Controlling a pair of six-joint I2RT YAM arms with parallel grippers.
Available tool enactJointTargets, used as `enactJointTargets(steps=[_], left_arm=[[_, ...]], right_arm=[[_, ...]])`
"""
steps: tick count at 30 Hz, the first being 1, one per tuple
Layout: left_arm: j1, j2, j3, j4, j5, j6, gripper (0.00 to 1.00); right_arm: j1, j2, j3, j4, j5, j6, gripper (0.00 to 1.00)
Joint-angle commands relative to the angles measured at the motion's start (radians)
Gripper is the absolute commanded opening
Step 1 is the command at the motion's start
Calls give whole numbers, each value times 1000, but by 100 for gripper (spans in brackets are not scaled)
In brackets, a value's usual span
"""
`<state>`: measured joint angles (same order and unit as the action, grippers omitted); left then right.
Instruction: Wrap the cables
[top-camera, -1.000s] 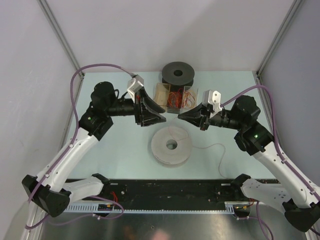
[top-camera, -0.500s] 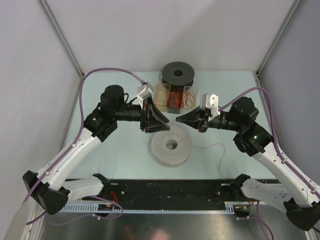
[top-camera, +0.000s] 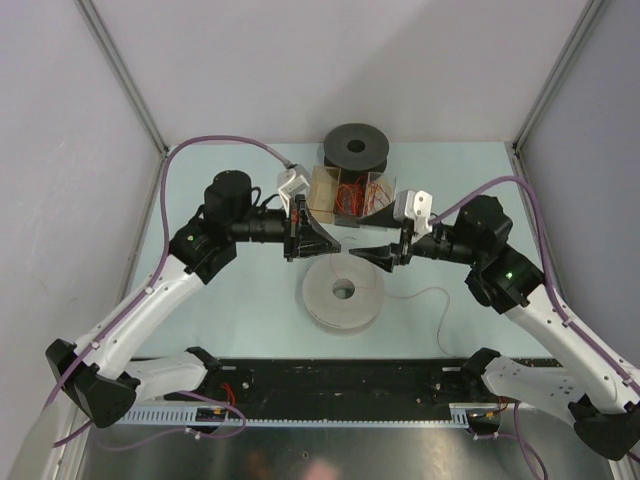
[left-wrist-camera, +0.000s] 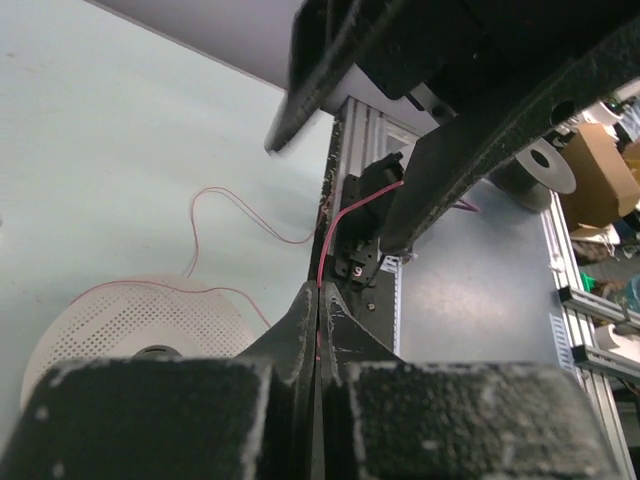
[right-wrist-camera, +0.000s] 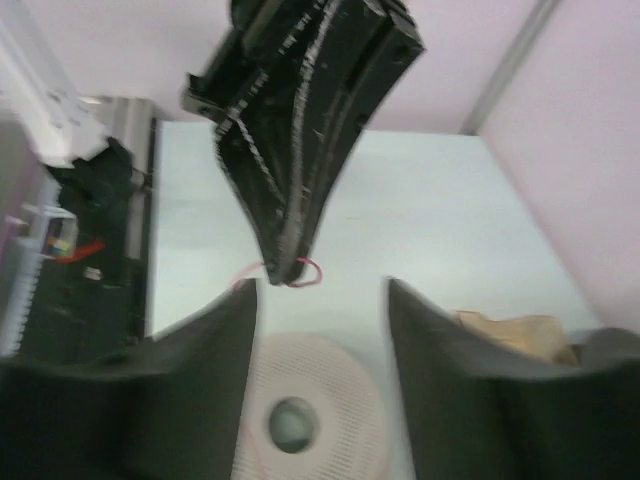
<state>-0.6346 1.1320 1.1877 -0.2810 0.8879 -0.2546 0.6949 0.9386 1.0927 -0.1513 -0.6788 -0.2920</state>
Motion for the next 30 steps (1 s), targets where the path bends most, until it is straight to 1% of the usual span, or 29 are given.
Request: enactJointTargets(steps=[1,2,3,5,9,13,17,21,23,25,27,30], left_arm=[[9,-24,34,5,-113,-72,0],[13,-25,32,4,-142,-95,0],[17,-26,31,4,-171,-122,0],[25,-21,34,5,-211,-164,0],[27,-11,53,5,-250,-210,0],[27,-9,57,3,-288,-241,0],[27,-8,59,5,-304,-257,0],[26,-7,67,5,-282,-258,0],[24,-17,65,5,-271,-249,0],[23,-28,61,5,-262,-240,0],[23,-38,57,5,-256,-233,0],[23,-52,49,5,-251,-222,0]], right_arm=[[-23,-36,3,13,142,-74,79],[-23,-44,3,16,161,-104,88],[-19,-49,3,22,170,-129,93],[3,-54,3,33,189,-168,98],[119,-31,3,51,298,-249,99],[210,6,2,98,349,-308,99],[291,59,2,96,408,-399,99],[309,109,1,83,478,-440,94],[310,118,-14,106,520,-469,91],[308,124,-28,120,552,-499,87],[299,125,-38,120,565,-509,80],[287,121,-43,110,563,-515,63]])
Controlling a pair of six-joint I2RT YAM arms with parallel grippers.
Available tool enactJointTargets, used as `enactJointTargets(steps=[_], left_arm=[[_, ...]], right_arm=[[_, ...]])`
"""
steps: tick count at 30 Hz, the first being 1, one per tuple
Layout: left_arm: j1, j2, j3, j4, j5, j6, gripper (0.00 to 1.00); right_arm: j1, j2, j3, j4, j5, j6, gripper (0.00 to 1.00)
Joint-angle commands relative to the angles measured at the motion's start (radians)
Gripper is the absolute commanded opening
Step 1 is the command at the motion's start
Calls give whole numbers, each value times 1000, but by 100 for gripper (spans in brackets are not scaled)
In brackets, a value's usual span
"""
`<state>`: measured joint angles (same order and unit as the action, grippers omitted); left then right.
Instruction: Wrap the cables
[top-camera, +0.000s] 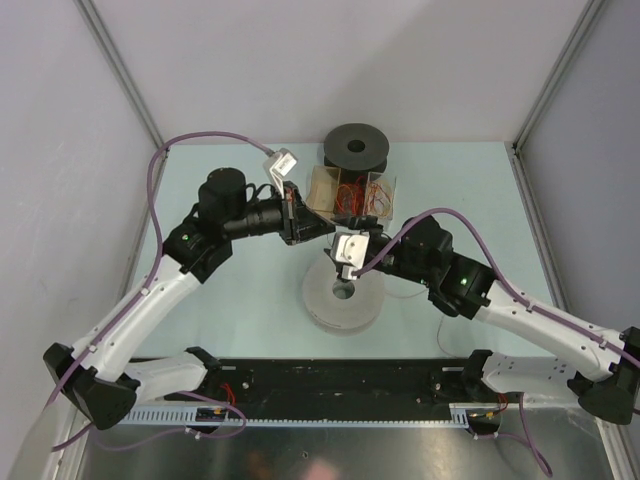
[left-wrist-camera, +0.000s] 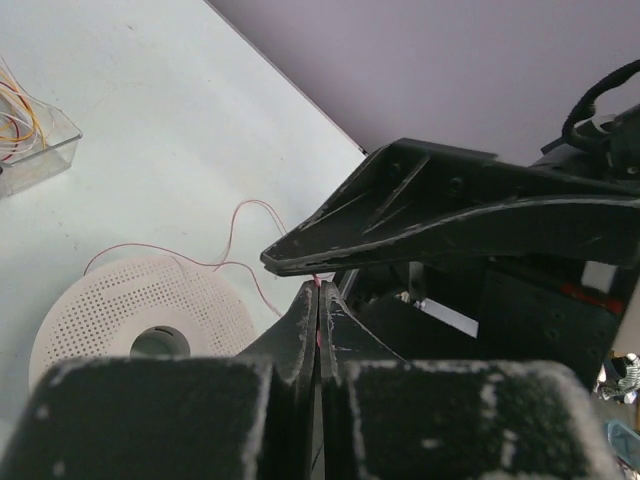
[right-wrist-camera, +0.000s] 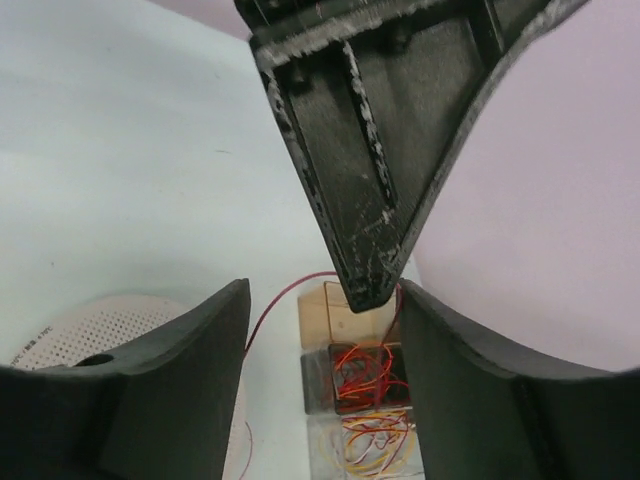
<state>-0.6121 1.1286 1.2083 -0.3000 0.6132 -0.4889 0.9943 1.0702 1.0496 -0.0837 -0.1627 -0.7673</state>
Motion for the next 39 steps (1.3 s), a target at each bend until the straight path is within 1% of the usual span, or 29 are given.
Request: enactJointTargets(steps=[1,4,12,14,17,18,19,21,22,23,26,28,29,30,32,35,39], left_arm=[[0,-53,26,24,24,15,0],[0,-59,21,24,28,24,0],[0,-72,12,24,31,36,0],[1,-77,8,24,31,42,0],[2,-83,4,24,32,45,0],[4,-83,4,24,38,46,2],[10,-82,6,24,45,49,8],[32,-78,9,24,57,55,34],[51,-77,7,25,63,64,44],[73,-76,2,25,68,80,52],[154,-75,-57,23,110,129,69],[208,-65,-128,22,172,152,87],[235,-53,-164,22,211,164,93],[256,-39,-199,20,244,176,96],[295,4,-259,15,293,202,99],[330,103,-352,12,293,280,99],[337,267,-384,12,313,344,99]], right_arm=[[-15,-11,0,37,43,-43,57],[-21,-12,0,25,24,-44,39],[-30,-15,0,14,-2,-23,4],[-39,-20,-1,13,-5,-10,1],[-64,-30,0,7,-31,19,0],[-75,-35,-1,1,-43,29,0],[-86,-38,-1,-4,-51,37,0],[-110,-45,0,-21,-64,55,0],[-129,-49,0,-30,-75,63,0],[-152,-53,0,-39,-88,76,0],[-251,-66,-1,-77,-144,119,0],[-351,-73,-2,-96,-187,144,0],[-402,-75,-2,-105,-206,147,0],[-451,-77,-2,-116,-225,150,0],[-561,-81,-1,-140,-285,155,0],[-749,-76,-1,-188,-387,165,0],[-893,-46,-1,-254,-466,151,0]])
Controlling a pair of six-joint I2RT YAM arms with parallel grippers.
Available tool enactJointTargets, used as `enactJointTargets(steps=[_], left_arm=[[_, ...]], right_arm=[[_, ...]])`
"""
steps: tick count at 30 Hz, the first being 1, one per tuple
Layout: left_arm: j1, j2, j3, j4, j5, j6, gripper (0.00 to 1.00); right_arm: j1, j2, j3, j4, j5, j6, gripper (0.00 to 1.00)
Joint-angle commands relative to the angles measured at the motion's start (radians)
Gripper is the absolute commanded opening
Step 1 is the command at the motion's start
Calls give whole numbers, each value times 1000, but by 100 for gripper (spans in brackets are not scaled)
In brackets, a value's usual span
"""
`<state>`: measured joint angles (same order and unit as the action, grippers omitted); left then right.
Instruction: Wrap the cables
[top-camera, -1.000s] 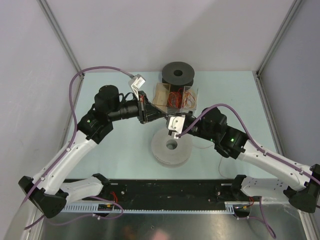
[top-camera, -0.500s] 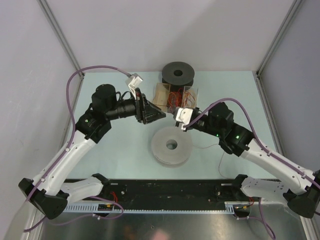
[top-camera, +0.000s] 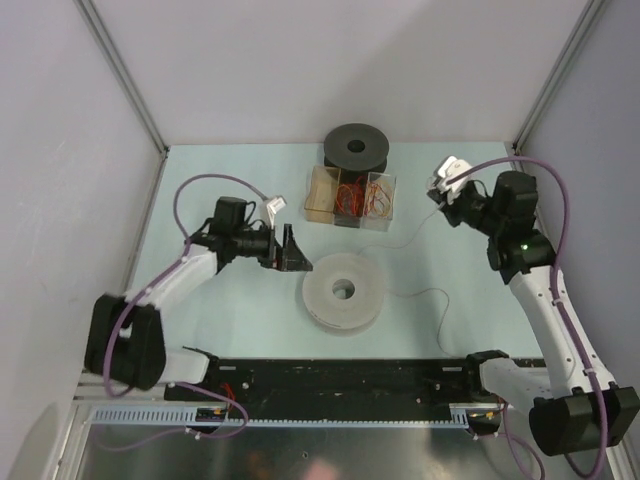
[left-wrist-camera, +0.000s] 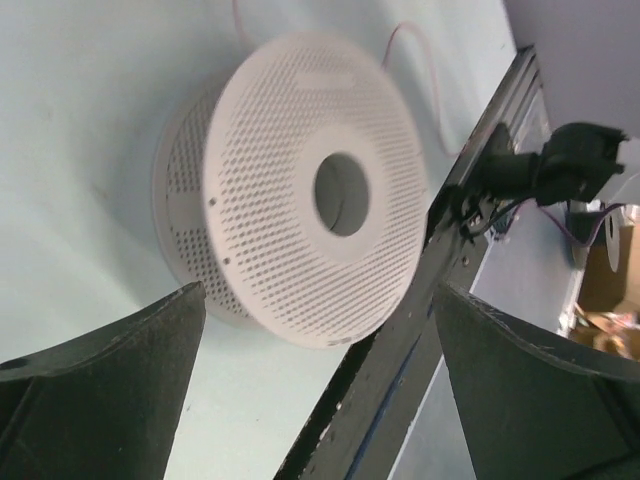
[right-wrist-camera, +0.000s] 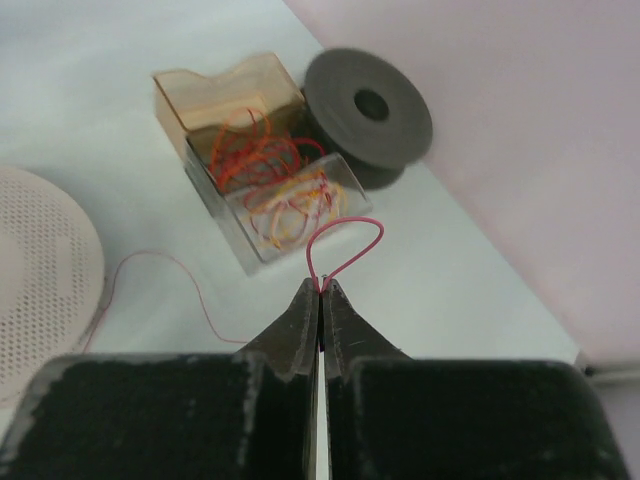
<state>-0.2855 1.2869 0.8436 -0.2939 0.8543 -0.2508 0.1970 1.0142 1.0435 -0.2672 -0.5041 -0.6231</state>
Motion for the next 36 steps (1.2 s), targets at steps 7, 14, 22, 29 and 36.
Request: enactJointTargets(steps=[7,14,22,29,36], left_arm=[[-23,348,8,48,237,127,87],[-72,450,19,129,335,85,63],[-94,405,9,160,358,58,9],[-112,56,13,-15,207,215,0],[-225,-155,106,-294,-19,558,0]], right_arm=[[-270,54,5,-153,-213,-25,0],[-297,68,6,-182,-253,-3,0],[-256,75,5,-189,-299,23,0],[-159,54,5,-236,-321,7,0],[-26,-2,5,-259,-279,13,0]])
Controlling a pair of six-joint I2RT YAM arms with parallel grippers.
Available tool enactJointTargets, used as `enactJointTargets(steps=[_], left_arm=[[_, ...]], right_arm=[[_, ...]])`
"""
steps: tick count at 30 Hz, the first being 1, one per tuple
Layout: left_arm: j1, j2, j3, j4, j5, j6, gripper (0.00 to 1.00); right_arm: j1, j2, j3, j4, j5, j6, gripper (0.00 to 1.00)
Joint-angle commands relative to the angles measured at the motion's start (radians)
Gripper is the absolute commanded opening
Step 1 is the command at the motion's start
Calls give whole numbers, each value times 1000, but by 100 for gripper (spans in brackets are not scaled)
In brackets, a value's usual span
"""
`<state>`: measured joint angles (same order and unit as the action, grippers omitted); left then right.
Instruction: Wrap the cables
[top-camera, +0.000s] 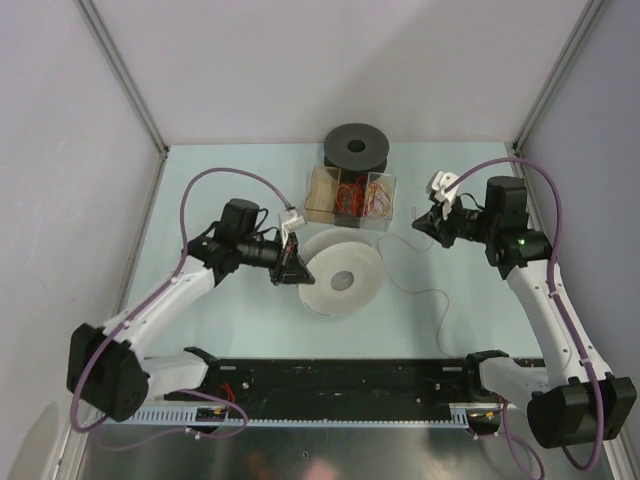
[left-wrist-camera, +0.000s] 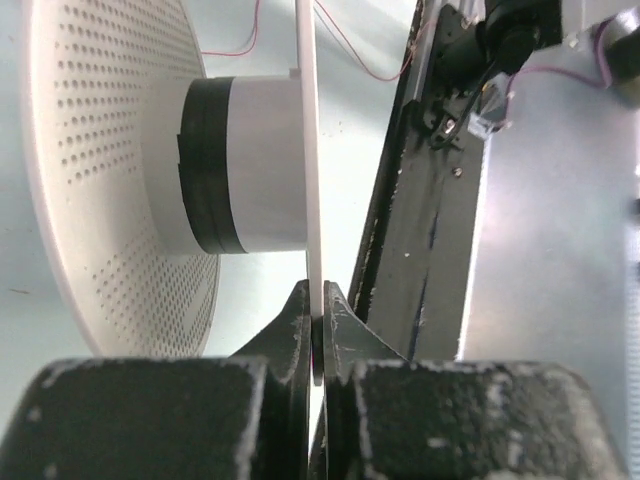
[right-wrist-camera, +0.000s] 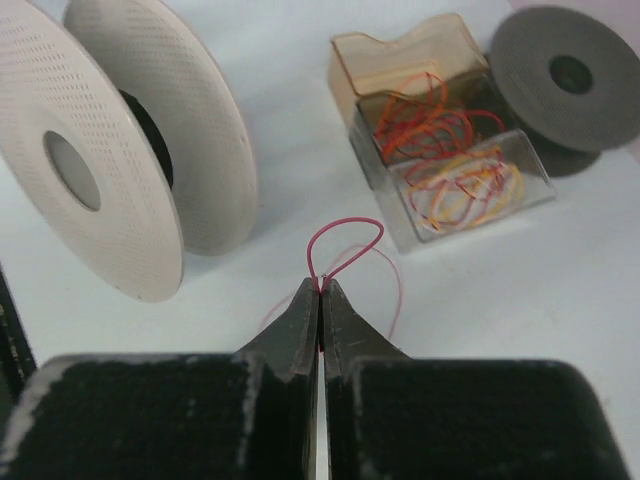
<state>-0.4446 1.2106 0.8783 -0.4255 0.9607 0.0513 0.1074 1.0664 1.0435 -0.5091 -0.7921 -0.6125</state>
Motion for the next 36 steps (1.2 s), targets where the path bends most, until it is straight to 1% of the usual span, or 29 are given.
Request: enactJointTargets(steps=[1,5,7,11,14,16,17,21,24,26,29,31,33,34,36], left_arm=[[-87,-90,80,-194,-152,312,0],[-198,-121,99,-271,-321,516,0],[-237,-131,100,-283,-377,569,0],[-259,-130,99,-289,-424,600,1],[-264,-129,102,-289,-430,593,7],[-265,-138,96,-288,-423,597,15],[-265,-143,93,-288,-419,601,21],[-264,-149,108,-291,-429,567,56],[-248,-185,132,-299,-426,535,75],[-199,-234,150,-305,-377,529,84],[-72,-291,186,-305,-261,503,93],[17,-300,214,-305,-184,478,95],[100,-304,229,-304,-99,488,98],[127,-307,229,-293,-69,496,99],[159,-315,201,-235,-53,481,99]], right_arm=[[86,-60,6,-24,21,-2,0],[166,-81,6,-47,63,-23,0],[209,-86,5,-67,79,-43,0],[303,-73,5,-84,128,-65,0],[373,-54,5,-67,182,-50,0],[413,-42,5,-58,210,-47,0],[433,-34,5,-57,222,-50,0],[482,-18,6,-65,249,-67,0],[502,-15,6,-66,245,-67,0],[514,-17,5,-70,235,-63,0],[544,-20,5,-96,229,-79,0],[570,-13,5,-109,241,-90,0],[592,1,5,-108,261,-83,0],[602,12,5,-104,274,-73,0],[622,32,5,-91,306,-50,0]])
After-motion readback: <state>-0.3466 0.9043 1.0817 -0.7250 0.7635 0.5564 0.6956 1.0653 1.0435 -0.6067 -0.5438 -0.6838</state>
